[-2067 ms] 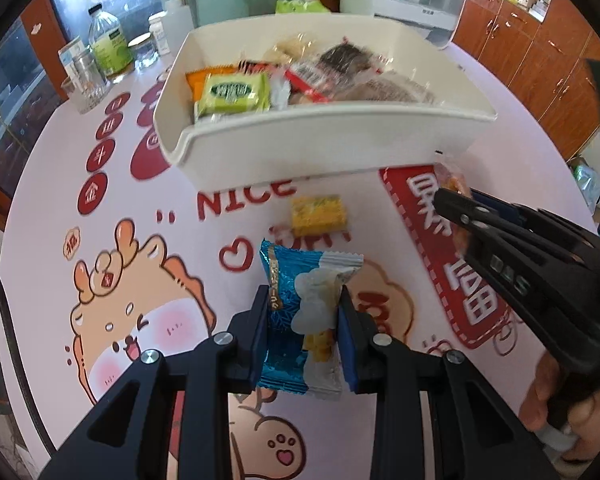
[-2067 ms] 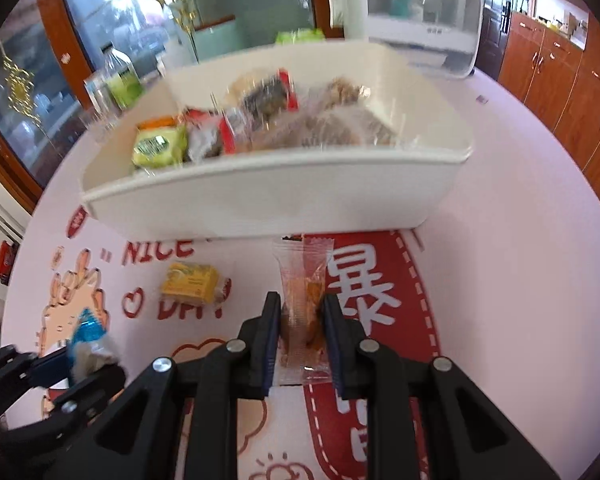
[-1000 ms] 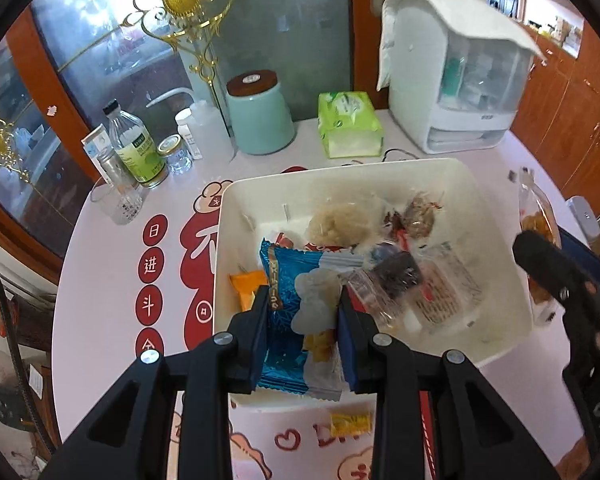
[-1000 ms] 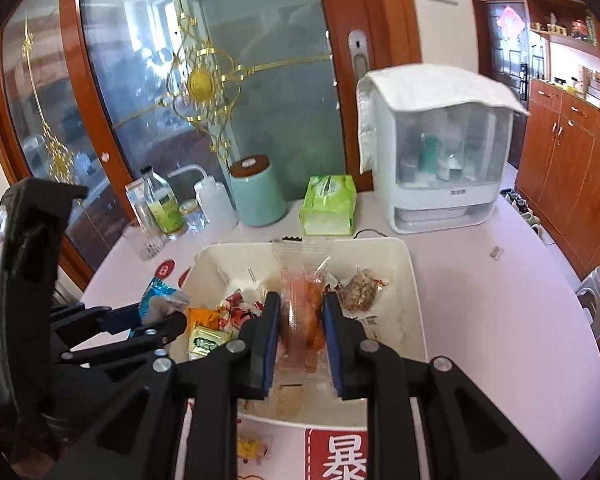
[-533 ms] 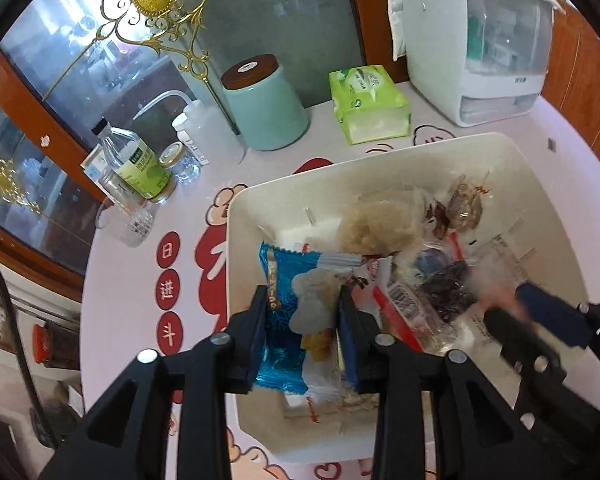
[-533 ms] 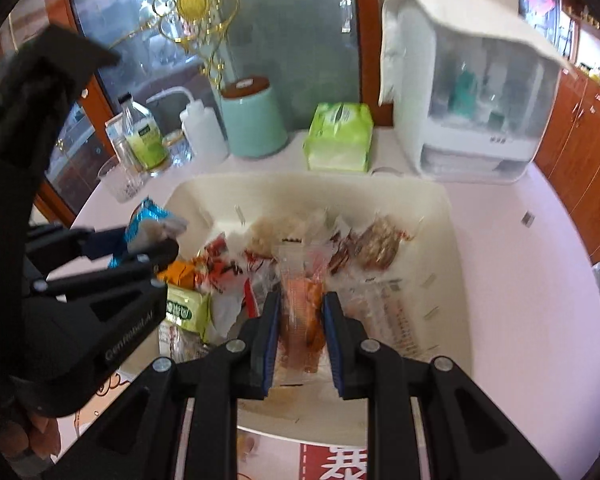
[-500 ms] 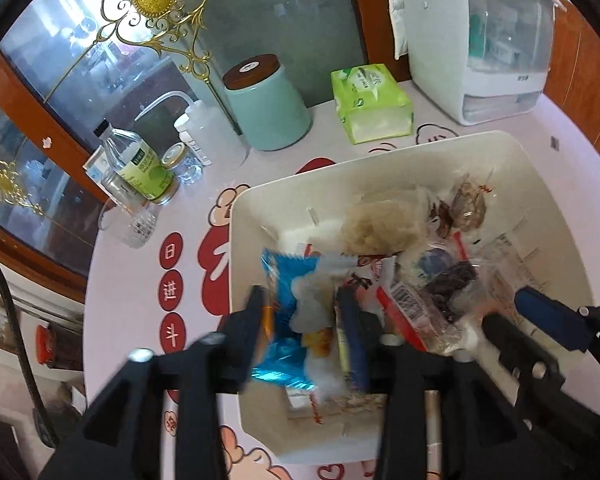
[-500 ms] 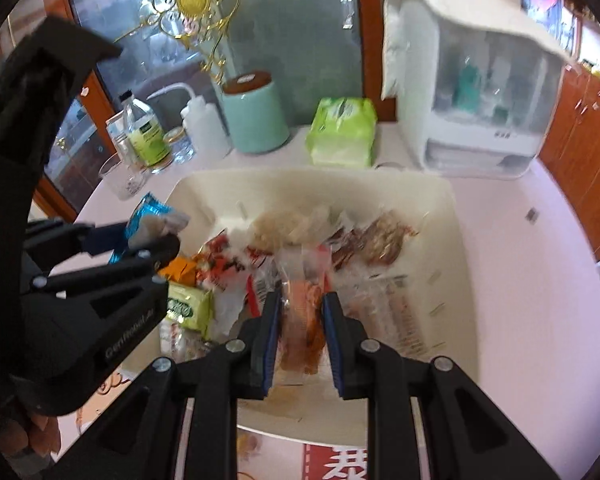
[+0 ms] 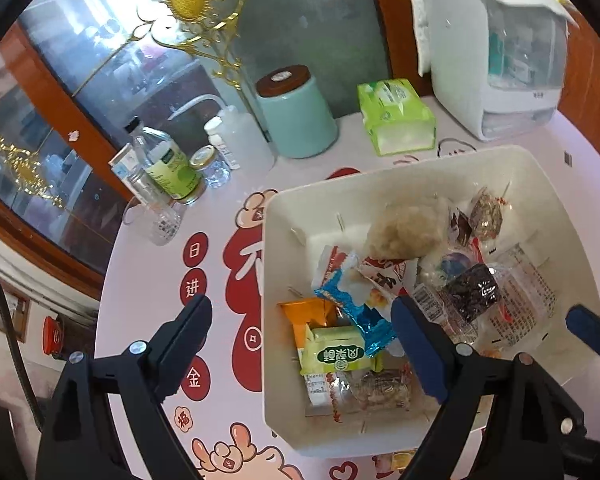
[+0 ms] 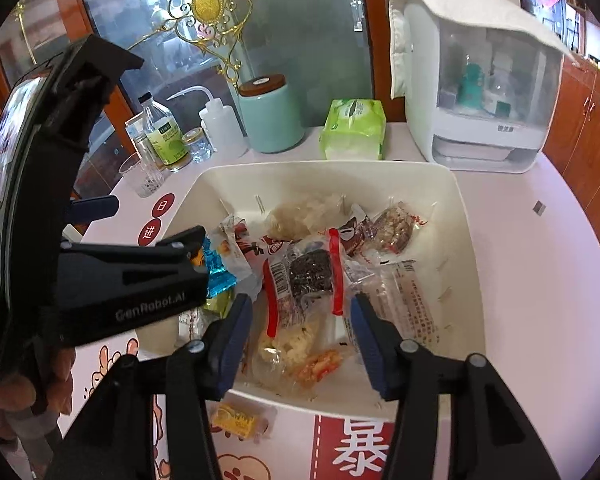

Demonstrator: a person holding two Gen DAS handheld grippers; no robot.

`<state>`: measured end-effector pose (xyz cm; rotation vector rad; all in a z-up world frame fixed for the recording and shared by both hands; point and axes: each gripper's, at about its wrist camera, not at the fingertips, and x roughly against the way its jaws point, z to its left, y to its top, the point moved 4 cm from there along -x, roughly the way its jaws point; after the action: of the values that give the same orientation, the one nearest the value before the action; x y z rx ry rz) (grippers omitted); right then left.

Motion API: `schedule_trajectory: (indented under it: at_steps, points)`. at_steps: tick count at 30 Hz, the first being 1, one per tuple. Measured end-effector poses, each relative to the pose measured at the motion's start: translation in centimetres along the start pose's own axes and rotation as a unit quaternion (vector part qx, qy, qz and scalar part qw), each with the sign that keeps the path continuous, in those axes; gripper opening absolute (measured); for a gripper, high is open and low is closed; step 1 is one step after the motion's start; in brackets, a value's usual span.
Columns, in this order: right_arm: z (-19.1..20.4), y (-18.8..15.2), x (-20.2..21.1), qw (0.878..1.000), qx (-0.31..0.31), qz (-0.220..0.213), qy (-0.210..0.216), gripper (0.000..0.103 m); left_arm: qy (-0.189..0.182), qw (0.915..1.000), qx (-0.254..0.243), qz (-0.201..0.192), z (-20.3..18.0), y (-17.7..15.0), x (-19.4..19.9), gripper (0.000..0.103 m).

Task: Organize snacks
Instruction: 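Move the right tool down to the yellow wrapped cake on the table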

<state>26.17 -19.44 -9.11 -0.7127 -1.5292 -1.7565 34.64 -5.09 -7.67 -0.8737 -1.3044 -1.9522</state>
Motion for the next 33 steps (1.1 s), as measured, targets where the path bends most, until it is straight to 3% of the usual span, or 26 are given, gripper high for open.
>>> schedule_trajectory:
  at_steps: [17,33]
  points:
    - [1.7,-2.4,5.6,0.999,-0.002,-0.035,0.014,0.052,-0.023,0.9958,0.07,-0.054,3.1,-3.2,5.8,0.09]
    - [4.0,-7.4,7.7,0.999,0.017,-0.038,0.031,0.057,-0.051,0.9873,0.124,-0.085,5.8,-11.3,8.5,0.09]
